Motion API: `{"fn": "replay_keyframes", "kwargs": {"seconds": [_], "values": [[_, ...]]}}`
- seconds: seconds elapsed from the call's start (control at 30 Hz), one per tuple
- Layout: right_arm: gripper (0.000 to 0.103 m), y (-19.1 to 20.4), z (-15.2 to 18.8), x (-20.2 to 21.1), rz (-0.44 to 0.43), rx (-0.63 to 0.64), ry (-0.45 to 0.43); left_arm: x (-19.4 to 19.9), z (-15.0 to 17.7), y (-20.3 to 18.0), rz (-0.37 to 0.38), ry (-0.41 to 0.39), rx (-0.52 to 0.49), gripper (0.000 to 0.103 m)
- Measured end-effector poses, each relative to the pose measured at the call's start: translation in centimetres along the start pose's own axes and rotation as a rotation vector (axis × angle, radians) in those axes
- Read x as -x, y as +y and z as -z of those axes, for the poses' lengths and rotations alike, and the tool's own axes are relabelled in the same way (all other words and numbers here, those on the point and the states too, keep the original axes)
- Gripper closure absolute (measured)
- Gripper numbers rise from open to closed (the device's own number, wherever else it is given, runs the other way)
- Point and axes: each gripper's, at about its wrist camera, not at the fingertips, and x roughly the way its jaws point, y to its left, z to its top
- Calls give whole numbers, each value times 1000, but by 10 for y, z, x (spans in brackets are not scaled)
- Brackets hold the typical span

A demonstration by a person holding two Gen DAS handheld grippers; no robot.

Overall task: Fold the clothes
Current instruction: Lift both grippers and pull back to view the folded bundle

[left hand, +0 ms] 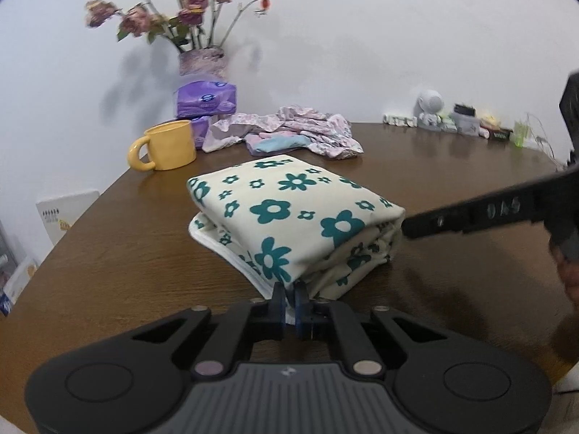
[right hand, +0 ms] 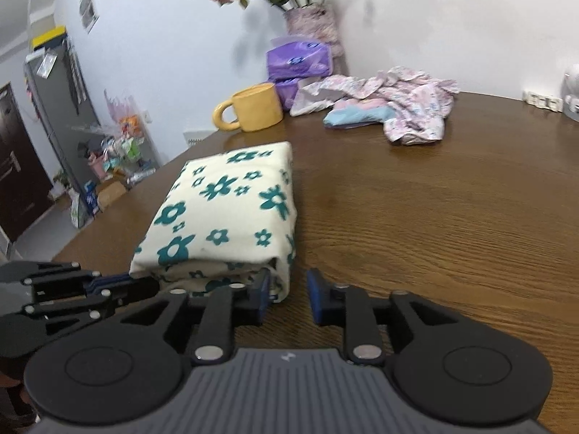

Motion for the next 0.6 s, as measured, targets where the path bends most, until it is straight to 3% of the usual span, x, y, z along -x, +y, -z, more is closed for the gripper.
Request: {"fn": "replay_keyframes", "kwargs": {"seconds": [0.17, 0.43, 0.6], "values": [[70, -19, -3, 9, 37, -65, -25, -2, -5, -21, 68, 3, -89, 99], [68, -41, -8, 10, -5, -136, -40, -27, -22, -68, 184, 14, -193, 100], [66, -56, -8, 17, 24, -168, -65, -48, -30, -84, 256, 17, -147, 95]]}}
